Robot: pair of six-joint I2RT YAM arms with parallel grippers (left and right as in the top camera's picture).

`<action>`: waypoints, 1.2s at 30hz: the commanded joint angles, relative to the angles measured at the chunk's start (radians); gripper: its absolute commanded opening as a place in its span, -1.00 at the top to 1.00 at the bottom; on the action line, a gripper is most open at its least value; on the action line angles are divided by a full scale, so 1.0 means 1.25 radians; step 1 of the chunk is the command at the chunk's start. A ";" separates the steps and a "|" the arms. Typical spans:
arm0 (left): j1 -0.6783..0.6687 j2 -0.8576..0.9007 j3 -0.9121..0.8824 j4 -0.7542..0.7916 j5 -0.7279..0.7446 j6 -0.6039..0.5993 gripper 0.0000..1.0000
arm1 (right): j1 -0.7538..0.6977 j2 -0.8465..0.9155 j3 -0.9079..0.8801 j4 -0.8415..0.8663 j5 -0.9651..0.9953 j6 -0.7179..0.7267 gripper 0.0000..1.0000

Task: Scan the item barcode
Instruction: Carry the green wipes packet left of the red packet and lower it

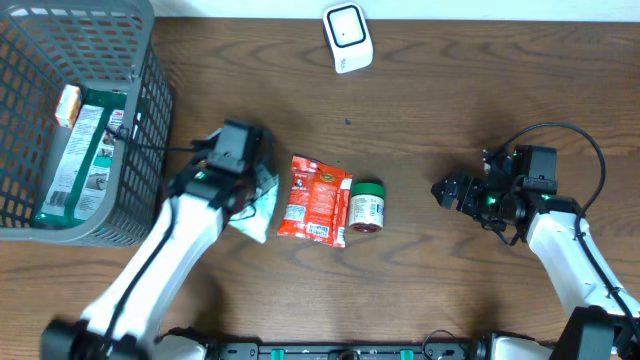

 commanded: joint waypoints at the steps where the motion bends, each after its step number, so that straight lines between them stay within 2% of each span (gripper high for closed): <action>1: 0.000 0.078 -0.003 0.063 -0.043 -0.027 0.85 | -0.007 -0.010 0.010 0.000 -0.003 0.008 -0.99; 10: 0.002 0.240 -0.003 0.140 -0.048 -0.030 0.83 | -0.007 -0.010 0.010 0.000 -0.003 0.008 -0.98; 11: 0.003 0.248 -0.003 0.153 -0.048 -0.030 0.74 | -0.007 -0.010 0.010 0.000 -0.004 0.008 -0.98; 14: 0.005 0.245 0.000 0.184 -0.048 -0.018 -0.11 | -0.007 -0.010 0.010 0.000 -0.003 0.008 -0.99; 18: 0.005 0.204 0.030 0.172 -0.048 0.037 -0.42 | -0.007 -0.010 0.010 0.000 -0.003 0.008 -0.98; 23: 0.004 0.099 0.038 0.121 -0.049 0.040 -0.47 | -0.007 -0.010 0.010 0.000 -0.003 0.008 -0.98; 24: 0.004 0.085 0.038 0.106 -0.048 0.040 -0.44 | -0.007 -0.010 0.010 0.000 -0.003 0.008 -0.98; 25: 0.004 0.072 0.038 0.086 -0.042 0.043 -0.29 | -0.007 -0.010 0.010 0.000 -0.003 0.008 -0.98; 26: -0.001 0.062 0.038 0.054 -0.034 0.062 0.45 | -0.007 -0.010 0.010 0.000 -0.004 0.008 -0.99; 27: -0.003 0.063 0.038 0.038 -0.033 0.074 0.70 | -0.007 -0.010 0.010 0.000 -0.003 0.008 -0.99; 28: -0.006 0.065 0.037 0.020 -0.033 0.087 0.85 | -0.007 -0.010 0.010 0.000 -0.003 0.008 -0.98; 31: -0.018 0.081 0.025 -0.002 -0.033 0.151 0.85 | -0.007 -0.010 0.010 0.000 -0.003 0.008 -0.99; 36: -0.033 0.121 0.005 0.006 -0.034 0.160 0.85 | -0.007 -0.010 0.010 0.000 -0.004 0.008 -0.98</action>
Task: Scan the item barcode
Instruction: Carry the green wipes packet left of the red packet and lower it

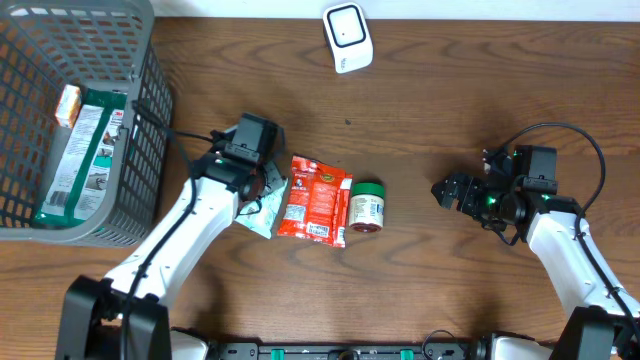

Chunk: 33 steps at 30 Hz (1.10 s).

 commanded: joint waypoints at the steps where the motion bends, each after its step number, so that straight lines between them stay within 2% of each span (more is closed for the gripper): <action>1: -0.009 0.041 -0.020 0.004 -0.002 0.038 0.85 | -0.007 -0.010 0.010 0.000 -0.003 0.008 -0.98; 6: -0.009 0.117 -0.020 0.030 -0.001 0.038 0.85 | -0.007 -0.010 0.010 0.000 -0.003 0.008 -0.98; 9: -0.010 0.164 -0.020 0.053 0.041 0.038 0.85 | -0.007 -0.010 0.010 0.000 -0.003 0.008 -0.99; 12: -0.010 0.190 -0.020 0.088 0.102 0.092 0.85 | -0.007 -0.010 0.010 0.000 -0.003 0.008 -0.98; 13: -0.010 0.190 -0.020 0.097 0.103 0.111 0.80 | -0.007 -0.010 0.010 0.000 -0.004 0.008 -0.99; 14: -0.010 0.186 -0.017 0.105 0.096 0.129 0.66 | -0.007 -0.010 0.010 0.000 -0.003 0.008 -0.99; 15: -0.006 0.176 -0.008 0.104 0.092 0.143 0.27 | -0.007 -0.010 0.010 0.000 -0.004 0.008 -0.99; 16: -0.004 0.168 0.000 0.100 0.092 0.146 0.12 | -0.007 -0.010 0.010 0.000 -0.003 0.008 -0.99; 20: 0.006 0.084 0.031 0.086 0.090 0.166 -0.19 | -0.007 -0.010 0.010 0.001 -0.004 0.008 -0.98; 23: 0.005 0.027 0.031 0.075 0.090 0.166 -0.22 | -0.007 -0.010 0.010 0.000 -0.003 0.008 -0.98; 25: 0.005 0.016 0.030 0.051 0.090 0.167 -0.17 | -0.007 -0.010 0.010 0.000 -0.003 0.008 -0.99; 29: 0.005 0.028 0.022 -0.004 0.043 0.167 0.43 | -0.007 -0.010 0.010 0.000 -0.003 0.008 -0.99; 33: 0.005 0.056 0.002 -0.029 0.016 0.166 0.85 | -0.007 -0.010 0.010 0.001 -0.003 0.008 -0.99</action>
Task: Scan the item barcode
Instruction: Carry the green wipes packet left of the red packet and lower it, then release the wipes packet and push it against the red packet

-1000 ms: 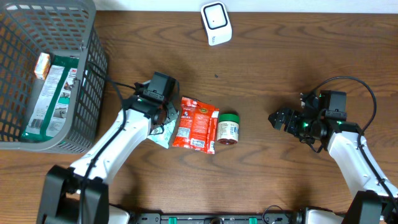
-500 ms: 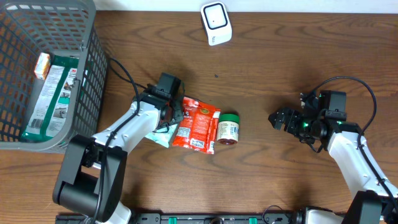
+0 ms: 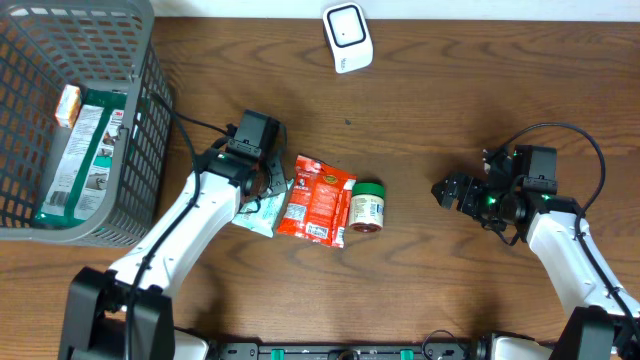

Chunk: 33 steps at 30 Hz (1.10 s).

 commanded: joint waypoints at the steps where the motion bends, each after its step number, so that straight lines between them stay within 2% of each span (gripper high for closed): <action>1: 0.002 0.034 -0.024 -0.018 -0.030 0.003 0.85 | -0.007 -0.010 0.010 0.000 -0.004 0.008 -0.99; 6: 0.002 0.064 -0.057 -0.021 0.052 0.003 0.85 | -0.007 -0.010 0.010 0.000 -0.003 0.008 -0.99; 18: 0.002 0.123 -0.080 -0.019 0.068 0.003 0.74 | -0.007 -0.010 0.010 0.000 -0.004 0.008 -0.99; 19: 0.003 0.114 -0.072 -0.020 0.075 0.003 0.66 | -0.007 -0.010 0.010 0.000 -0.003 0.008 -0.99; 20: 0.003 0.104 -0.063 -0.020 0.082 0.003 0.46 | -0.007 -0.010 0.010 0.000 -0.004 0.008 -0.98; 22: 0.003 0.077 -0.044 -0.020 0.081 0.004 0.25 | -0.007 -0.010 0.010 0.000 -0.003 0.008 -0.98; 24: 0.004 0.045 -0.028 -0.017 0.078 0.016 0.15 | -0.007 -0.010 0.010 0.000 -0.003 0.008 -0.99; 25: 0.004 0.022 -0.020 -0.016 0.053 0.018 0.08 | -0.007 -0.010 0.010 0.000 -0.003 0.008 -0.99; 28: 0.004 -0.009 -0.019 -0.013 -0.052 0.017 0.07 | -0.007 -0.010 0.010 0.000 -0.003 0.008 -0.98; 33: 0.004 0.005 -0.032 -0.013 -0.132 0.017 0.17 | -0.007 -0.010 0.010 0.000 -0.003 0.008 -0.99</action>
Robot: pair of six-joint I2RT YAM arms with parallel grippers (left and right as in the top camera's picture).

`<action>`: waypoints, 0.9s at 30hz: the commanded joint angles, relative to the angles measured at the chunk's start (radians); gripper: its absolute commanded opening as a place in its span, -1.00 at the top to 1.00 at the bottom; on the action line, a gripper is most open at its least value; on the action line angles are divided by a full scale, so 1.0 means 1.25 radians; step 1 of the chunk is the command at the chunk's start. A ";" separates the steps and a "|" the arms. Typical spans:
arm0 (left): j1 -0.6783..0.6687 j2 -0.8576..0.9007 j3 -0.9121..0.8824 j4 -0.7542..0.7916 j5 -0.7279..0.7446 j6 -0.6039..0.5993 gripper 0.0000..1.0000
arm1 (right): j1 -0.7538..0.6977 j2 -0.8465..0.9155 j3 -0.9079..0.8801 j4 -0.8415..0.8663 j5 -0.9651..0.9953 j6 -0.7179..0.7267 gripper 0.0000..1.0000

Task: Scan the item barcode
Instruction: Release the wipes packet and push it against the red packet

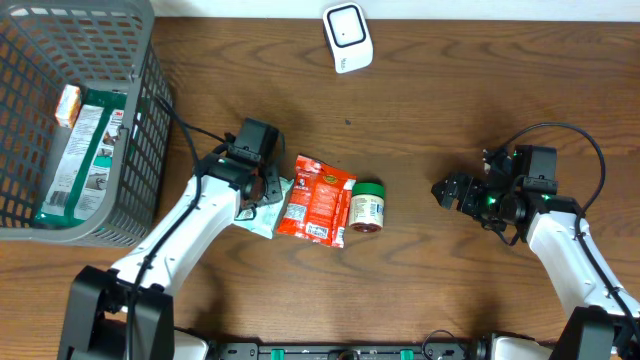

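Note:
A pale green-and-white packet (262, 218) lies flat on the wood table, left of centre. My left gripper (263, 186) is down on its upper edge, fingers apart, partly covering it. To the right lie a red snack packet (315, 200) and a green-lidded jar (366, 207) on its side. The white barcode scanner (347, 37) stands at the table's far edge. No barcode can be made out. My right gripper (441, 190) hovers at the right, pointing left, with nothing in it; its jaws are too small to read.
A grey wire basket (150, 120) at the far left holds a green-and-white box (80, 155) and a small orange box (67, 105). The left arm's cable runs past the basket's corner. Bare wood table (430, 290) lies between jar and right gripper.
My left gripper has shifted slightly right and down, closer onto the pale packet's upper edge beside the red packet. Packets, jar and right arm have not moved.
My left gripper first stood up and left of the pale packet, nearer the basket. It then sat further right, over the packet's top. After that it edged closer to the red packet, and now it rests on the pale packet's upper edge. The right arm stayed still.

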 commanded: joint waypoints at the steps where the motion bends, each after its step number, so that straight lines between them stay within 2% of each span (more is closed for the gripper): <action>1: 0.003 0.015 -0.005 -0.004 -0.106 0.007 0.18 | -0.007 -0.010 0.010 0.000 -0.004 0.008 -0.99; 6: 0.003 0.033 -0.023 -0.005 -0.179 0.007 0.17 | -0.007 -0.010 0.010 0.000 -0.003 0.008 -0.98; 16: 0.003 0.040 -0.024 -0.009 -0.198 -0.011 0.18 | -0.007 -0.010 0.010 0.000 -0.003 0.008 -0.99; 21: 0.003 0.068 -0.034 -0.011 -0.197 -0.011 0.25 | -0.007 -0.010 0.010 0.000 -0.004 0.008 -0.99; 27: 0.003 0.097 -0.042 -0.017 -0.184 -0.015 0.21 | -0.007 -0.010 0.010 0.000 -0.003 0.008 -0.99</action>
